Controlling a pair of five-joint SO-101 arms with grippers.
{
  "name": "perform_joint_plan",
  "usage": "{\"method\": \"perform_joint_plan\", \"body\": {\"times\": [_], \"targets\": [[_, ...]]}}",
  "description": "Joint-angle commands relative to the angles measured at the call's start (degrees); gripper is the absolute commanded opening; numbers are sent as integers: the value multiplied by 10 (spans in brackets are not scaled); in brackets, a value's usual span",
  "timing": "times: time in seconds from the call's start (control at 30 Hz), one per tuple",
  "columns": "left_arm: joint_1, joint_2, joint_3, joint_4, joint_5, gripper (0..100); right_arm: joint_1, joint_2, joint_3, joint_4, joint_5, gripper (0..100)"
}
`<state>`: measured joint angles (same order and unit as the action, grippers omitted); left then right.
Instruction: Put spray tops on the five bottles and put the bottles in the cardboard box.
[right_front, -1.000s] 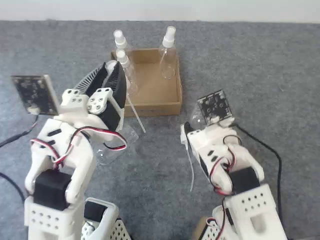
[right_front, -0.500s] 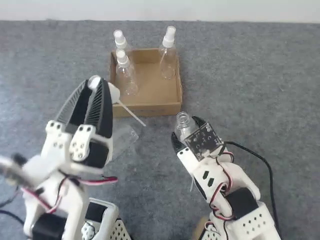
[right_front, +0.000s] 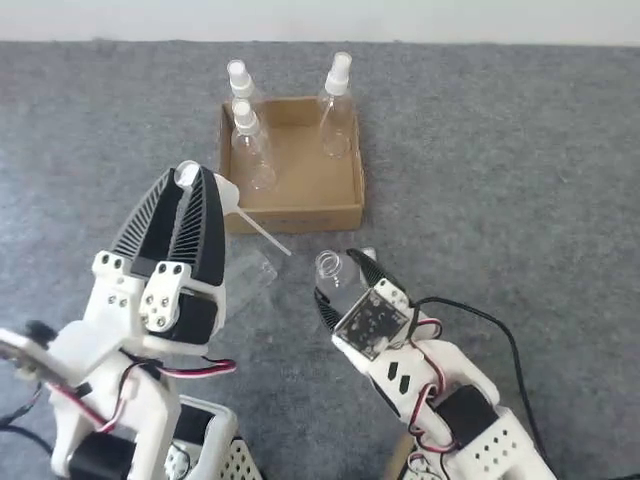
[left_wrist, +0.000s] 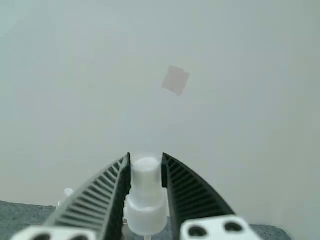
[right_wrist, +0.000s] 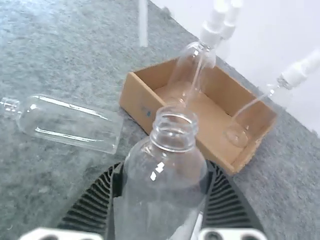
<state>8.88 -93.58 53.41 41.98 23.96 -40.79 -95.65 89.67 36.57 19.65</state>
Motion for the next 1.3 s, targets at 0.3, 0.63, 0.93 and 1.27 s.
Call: {"method": "perform_joint_plan", "body": {"times": [0.3, 0.63, 0.93, 1.27], "targets": [[4, -4, -6, 7, 5, 11, -29, -74, 27, -22, 11, 77], [52, -4, 7, 7, 4, 11, -32, -77, 27, -22, 11, 80], [55, -4, 25, 4, 4, 11, -44, -77, 27, -19, 11, 76], [55, -4, 53, 4, 4, 11, -43, -77, 27, -17, 11, 76]]}}
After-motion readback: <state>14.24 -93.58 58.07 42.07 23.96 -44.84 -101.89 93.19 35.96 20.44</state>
